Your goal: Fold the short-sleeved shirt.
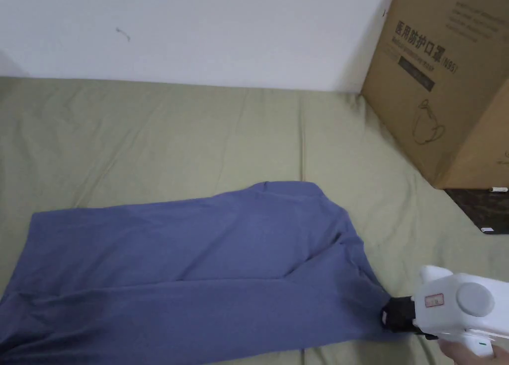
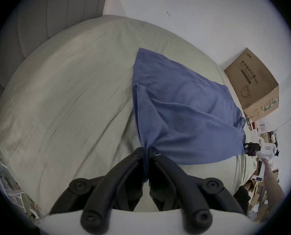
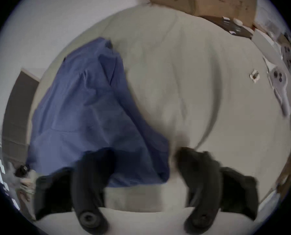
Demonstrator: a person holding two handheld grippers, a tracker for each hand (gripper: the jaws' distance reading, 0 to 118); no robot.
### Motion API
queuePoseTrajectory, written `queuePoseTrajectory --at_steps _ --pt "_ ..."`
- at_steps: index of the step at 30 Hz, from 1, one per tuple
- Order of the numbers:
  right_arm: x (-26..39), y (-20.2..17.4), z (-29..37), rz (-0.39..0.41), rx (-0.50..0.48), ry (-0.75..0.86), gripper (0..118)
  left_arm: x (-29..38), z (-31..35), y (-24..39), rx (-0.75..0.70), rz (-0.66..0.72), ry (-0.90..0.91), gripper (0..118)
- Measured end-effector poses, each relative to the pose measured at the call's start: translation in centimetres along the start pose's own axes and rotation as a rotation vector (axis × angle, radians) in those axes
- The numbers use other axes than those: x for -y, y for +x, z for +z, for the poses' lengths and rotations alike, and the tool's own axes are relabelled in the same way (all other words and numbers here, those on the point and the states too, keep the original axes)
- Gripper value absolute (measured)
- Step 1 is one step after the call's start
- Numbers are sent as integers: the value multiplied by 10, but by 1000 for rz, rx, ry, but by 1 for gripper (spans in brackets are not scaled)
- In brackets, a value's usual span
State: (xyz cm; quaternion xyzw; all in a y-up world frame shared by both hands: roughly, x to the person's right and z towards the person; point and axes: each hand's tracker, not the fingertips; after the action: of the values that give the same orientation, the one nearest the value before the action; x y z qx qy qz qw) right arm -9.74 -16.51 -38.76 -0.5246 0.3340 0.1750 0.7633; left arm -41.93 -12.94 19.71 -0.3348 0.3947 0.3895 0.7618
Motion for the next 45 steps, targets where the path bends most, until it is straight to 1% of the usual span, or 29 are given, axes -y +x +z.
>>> queuePoseTrajectory --at_steps 1,2,3,4,5,7,10,12,17,19,21,23,25,26,27,28,29,30,31,32,34,37,39,40,41,42,43,44,45 --pt "0 0 4 10 -10 5 47 -2 1 -1 2 0 -1 4" --pt "1 4 8 -6 -51 8 24 -4 2 -2 4 -2 -1 4" --pt "2 7 13 -56 -129 13 5 -6 -4 -9 7 -2 -3 4" --pt "3 12 17 -77 -123 6 5 -10 -3 -12 4 -4 -1 4" --pt "5 12 23 -65 -106 7 5 -14 -1 -16 9 -7 -3 4" --pt "12 14 38 -46 -134 15 5 -9 1 -10 24 -24 3 4" --pt "26 24 61 -15 -145 12 5 -18 17 -21 42 -55 4 4" --pt "42 32 82 -14 -157 13 5 -7 31 -16 57 -54 -4 4" --pt "99 54 117 -38 -168 -27 5 24 57 -41 66 -76 -85 4" --pt "120 58 118 -74 -183 -61 5 48 60 -43 98 -63 -132 4" --pt "136 58 113 -100 -193 -76 5 58 56 -51 84 -75 -144 4" --pt "143 57 103 -113 -175 -83 5 71 52 -40 73 -71 -154 4" --pt "144 53 98 -111 -132 -77 6 73 52 -39 72 -55 -136 5" --pt "145 49 99 -93 -87 -60 12 74 54 -37 63 -53 -119 10" --pt "144 43 101 -56 -43 -43 23 80 59 -20 52 -61 -100 23" --pt "141 41 101 -30 -21 -34 45 80 60 -17 44 -73 -91 47" --pt "140 35 105 -8 -13 -12 87 80 61 -14 41 -80 -84 96" --pt "138 30 113 7 -18 27 110 79 68 -12 41 -106 -46 118" --pt "133 24 120 21 -26 59 118 75 72 -13 41 -95 -30 115" --pt "133 12 128 19 -43 85 117 73 74 -10 39 -94 -40 113" --pt "126 -4 141 19 -83 136 117 69 82 1 39 -121 -12 113" --pt "109 -29 146 53 -108 182 117 59 87 20 11 -174 39 113" --pt "103 -46 152 61 -162 263 114 52 91 32 -11 -226 84 111" --pt "100 -50 152 12 -143 304 107 50 93 38 6 -248 111 104" --pt "96 -57 153 22 -156 333 86 49 95 43 22 -257 143 78" --pt "91 -65 152 30 -151 356 48 46 95 49 46 -256 171 41" --pt "85 -71 146 38 -142 340 0 41 92 54 43 -250 181 0" --pt "81 -93 155 133 -175 336 0 36 91 56 45 -252 198 0" --pt "76 -99 152 139 -210 333 0 28 88 57 69 -220 188 0"
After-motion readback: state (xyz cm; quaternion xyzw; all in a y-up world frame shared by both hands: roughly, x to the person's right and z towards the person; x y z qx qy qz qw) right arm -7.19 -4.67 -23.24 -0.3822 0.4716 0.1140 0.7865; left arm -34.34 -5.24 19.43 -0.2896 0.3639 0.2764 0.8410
